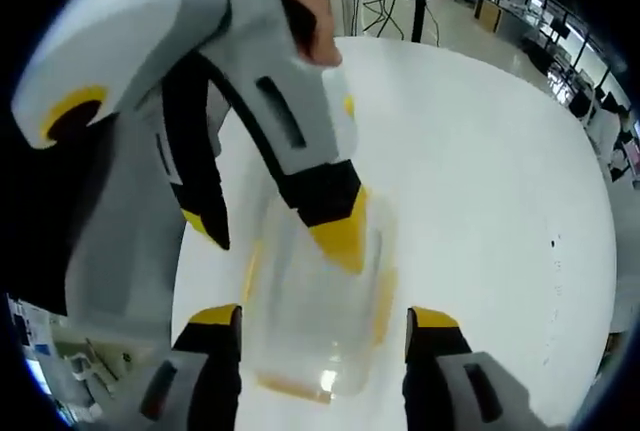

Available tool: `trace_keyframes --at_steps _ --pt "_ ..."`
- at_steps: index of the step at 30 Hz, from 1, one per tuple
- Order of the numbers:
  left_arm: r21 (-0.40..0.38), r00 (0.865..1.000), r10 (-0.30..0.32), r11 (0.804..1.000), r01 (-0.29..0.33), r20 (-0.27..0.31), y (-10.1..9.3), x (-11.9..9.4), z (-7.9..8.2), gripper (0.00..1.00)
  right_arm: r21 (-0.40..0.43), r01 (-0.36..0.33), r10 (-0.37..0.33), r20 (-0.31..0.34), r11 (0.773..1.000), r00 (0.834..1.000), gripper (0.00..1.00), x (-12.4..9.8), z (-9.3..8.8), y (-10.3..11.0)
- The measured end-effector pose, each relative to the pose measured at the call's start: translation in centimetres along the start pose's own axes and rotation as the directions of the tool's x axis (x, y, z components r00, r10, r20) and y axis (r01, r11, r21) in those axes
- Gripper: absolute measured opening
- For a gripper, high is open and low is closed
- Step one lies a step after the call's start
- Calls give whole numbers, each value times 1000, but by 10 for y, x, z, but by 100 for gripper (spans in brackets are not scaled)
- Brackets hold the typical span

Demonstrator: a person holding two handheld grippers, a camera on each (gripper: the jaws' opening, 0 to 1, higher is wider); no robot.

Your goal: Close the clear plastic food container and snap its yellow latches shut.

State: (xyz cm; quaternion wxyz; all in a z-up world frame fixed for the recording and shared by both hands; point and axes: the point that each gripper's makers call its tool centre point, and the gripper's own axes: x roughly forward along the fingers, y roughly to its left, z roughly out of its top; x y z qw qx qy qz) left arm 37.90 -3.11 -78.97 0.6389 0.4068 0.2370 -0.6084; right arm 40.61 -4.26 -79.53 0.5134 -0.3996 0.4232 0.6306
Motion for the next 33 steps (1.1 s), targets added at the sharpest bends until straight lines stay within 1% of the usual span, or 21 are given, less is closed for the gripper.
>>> trace_keyframes --at_steps 4,9,11,12,13,15,18,20,21,23,25,27,33 --pt "-17 1000 -12 1000 12 4 1 -1 1 60 -4 11 -11 4 1000 1000 65 -1 1 1" --pt "-84 1000 -19 996 20 14 8 -4 1 59 0 41 -41 27 999 999 65 -4 3 2" --pt "-109 999 -24 994 27 27 10 -5 2 59 0 74 -74 29 997 997 65 -7 4 1" --pt "-128 999 -24 991 27 28 12 -6 1 59 2 93 -93 52 996 994 64 -10 7 0" --pt "-139 999 -24 990 27 26 13 -7 0 59 13 101 -102 60 995 993 64 -11 9 0" --pt "-151 1000 -10 988 14 23 19 -8 -2 60 30 129 -130 70 991 989 64 -13 9 -2" --pt "-184 1000 12 983 -8 21 26 -10 -4 59 50 168 -171 66 985 983 64 -15 6 -5" --pt "-209 999 31 977 -27 16 33 -11 -7 59 77 200 -205 66 977 976 64 -17 3 -9" --pt "-212 999 33 977 -29 16 34 -11 -8 59 92 208 -216 83 974 973 64 -17 4 -9" --pt "-219 999 35 975 -31 16 35 -11 -9 59 116 211 -222 93 971 971 63 -17 3 -8" --pt "-196 999 46 980 -45 4 36 -12 -11 59 113 227 -237 87 967 968 63 -14 0 -8" --pt "-197 999 41 980 -39 5 36 -11 -12 60 108 224 -231 61 969 971 63 -11 -4 -5" --pt "-205 999 39 978 -37 4 35 -11 -12 60 121 228 -237 64 966 969 63 -11 -5 -4"
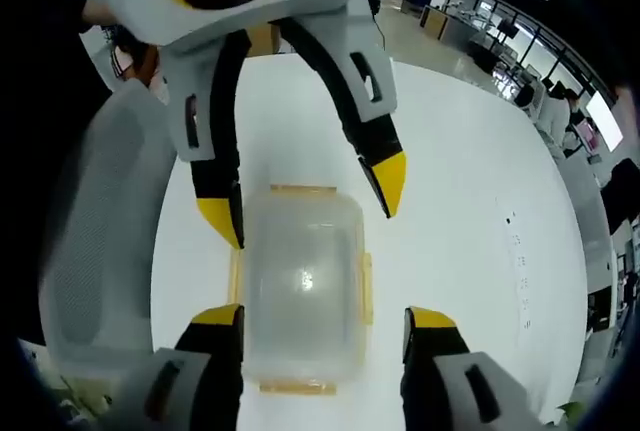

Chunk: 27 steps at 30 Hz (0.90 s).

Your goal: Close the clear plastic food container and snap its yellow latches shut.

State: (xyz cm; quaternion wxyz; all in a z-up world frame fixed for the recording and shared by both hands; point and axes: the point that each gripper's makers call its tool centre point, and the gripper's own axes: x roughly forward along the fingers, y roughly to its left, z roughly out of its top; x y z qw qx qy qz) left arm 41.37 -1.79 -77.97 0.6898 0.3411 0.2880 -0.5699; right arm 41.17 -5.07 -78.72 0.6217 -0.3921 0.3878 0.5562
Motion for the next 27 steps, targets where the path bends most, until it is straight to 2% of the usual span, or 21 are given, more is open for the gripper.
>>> trace_keyframes --at_steps 3,5,8,11,14,24,27 --pt "52 998 59 997 -58 -20 5 -3 -3 54 4 61 -61 -20 998 998 63 -2 -4 -4" --pt "56 997 72 996 -71 -25 4 -3 -4 52 24 71 -71 -15 997 997 63 -1 -4 -1" --pt "5 997 74 997 -74 -22 2 -3 -5 60 67 112 -111 -26 991 994 63 -1 -8 -3" --pt "-13 996 82 996 -83 -21 3 -3 -5 58 110 145 -143 -26 983 989 62 -2 -10 -5" --pt "-67 996 84 994 -85 -10 5 -2 -4 58 176 169 -171 -4 970 985 62 -3 -9 -6" --pt "-118 992 125 985 -127 -30 11 -2 -10 59 200 180 -185 10 963 983 63 -5 -8 -5" --pt "-183 992 126 975 -127 -19 13 -3 -14 59 235 187 -197 21 954 980 65 -7 -7 -6"
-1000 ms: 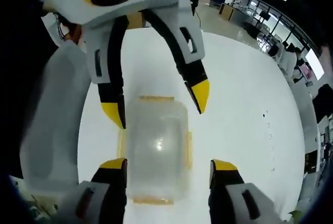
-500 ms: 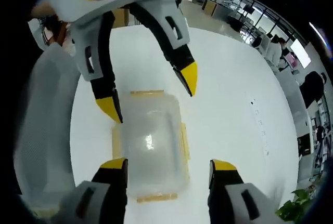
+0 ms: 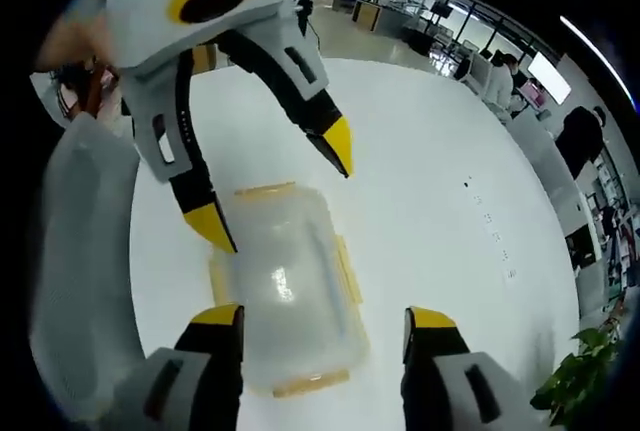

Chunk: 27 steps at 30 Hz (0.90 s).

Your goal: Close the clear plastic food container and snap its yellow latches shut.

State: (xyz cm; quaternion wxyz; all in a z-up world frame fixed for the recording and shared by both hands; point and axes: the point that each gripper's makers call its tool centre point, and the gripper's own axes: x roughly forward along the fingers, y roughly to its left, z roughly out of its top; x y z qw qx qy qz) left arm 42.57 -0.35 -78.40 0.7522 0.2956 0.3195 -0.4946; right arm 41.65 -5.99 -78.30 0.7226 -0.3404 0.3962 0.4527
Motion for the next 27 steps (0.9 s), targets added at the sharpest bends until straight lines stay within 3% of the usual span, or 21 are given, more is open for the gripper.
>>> trace_keyframes --at_steps 5,8,12,15,16,17,20,22,23,27 --pt "-96 997 82 992 -80 15 16 -7 -5 60 69 57 -59 28 996 998 65 -5 2 -3" --pt "-178 993 113 978 -108 21 19 -12 -9 61 172 56 -67 59 983 996 64 -4 2 -2" --pt "-300 993 100 951 -75 68 12 -12 -11 61 238 85 -104 66 967 992 64 -5 -3 -6" --pt "-314 992 116 945 -95 47 9 -11 -22 63 285 98 -128 92 954 987 64 -6 -2 -7" --pt "-331 990 130 938 -107 47 10 -11 -23 63 285 105 -137 93 953 986 64 -7 -2 -7" --pt "-358 983 181 920 -157 32 14 -13 -27 65 291 117 -150 93 950 984 64 -7 -3 -7" --pt "-396 973 230 894 -209 7 15 -13 -32 68 326 124 -164 98 937 982 64 -6 -6 -6" --pt "-419 974 227 885 -201 12 12 -11 -33 69 384 115 -168 107 916 980 64 -5 -8 -3" --pt "-488 973 229 854 -181 39 10 -10 -32 69 408 121 -181 113 905 977 64 -5 -8 -3" --pt "-547 972 230 821 -166 51 6 -9 -39 69 430 158 -225 111 889 968 65 -6 -11 -6"
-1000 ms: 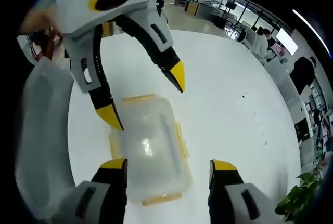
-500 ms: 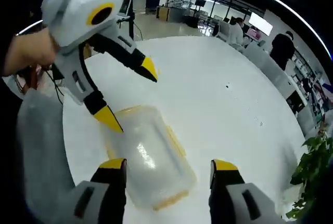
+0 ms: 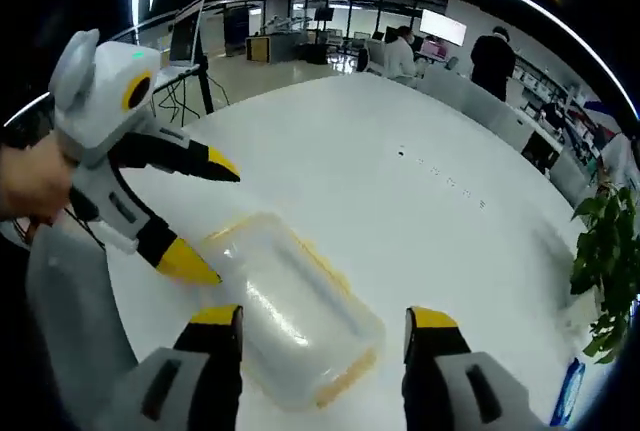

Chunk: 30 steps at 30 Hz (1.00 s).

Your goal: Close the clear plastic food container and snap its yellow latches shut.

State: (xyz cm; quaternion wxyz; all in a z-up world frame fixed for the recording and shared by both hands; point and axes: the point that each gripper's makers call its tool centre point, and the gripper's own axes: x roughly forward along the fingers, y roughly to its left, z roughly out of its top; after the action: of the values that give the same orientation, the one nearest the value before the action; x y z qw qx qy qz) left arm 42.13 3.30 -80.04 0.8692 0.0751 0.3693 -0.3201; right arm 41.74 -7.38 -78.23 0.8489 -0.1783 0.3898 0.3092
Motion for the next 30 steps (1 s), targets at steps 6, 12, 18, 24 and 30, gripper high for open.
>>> trace_keyframes --at_steps 6,12,18,24,30 --pt "-94 999 40 995 -37 33 3 -4 -4 70 83 81 -85 45 993 995 67 0 -3 -5" --pt "-146 998 55 988 -48 44 -1 -5 -5 68 212 110 -130 87 971 988 68 -6 -2 -8" --pt "-146 999 39 989 -34 34 -7 -1 -7 66 228 100 -121 80 969 989 68 -4 -7 -9" --pt "-212 999 20 977 -13 29 -15 3 -9 57 336 81 -114 81 938 990 69 0 -24 -11" --pt "-261 1000 0 965 -1 -5 -22 13 -20 59 389 41 -74 72 920 995 71 10 -33 0"
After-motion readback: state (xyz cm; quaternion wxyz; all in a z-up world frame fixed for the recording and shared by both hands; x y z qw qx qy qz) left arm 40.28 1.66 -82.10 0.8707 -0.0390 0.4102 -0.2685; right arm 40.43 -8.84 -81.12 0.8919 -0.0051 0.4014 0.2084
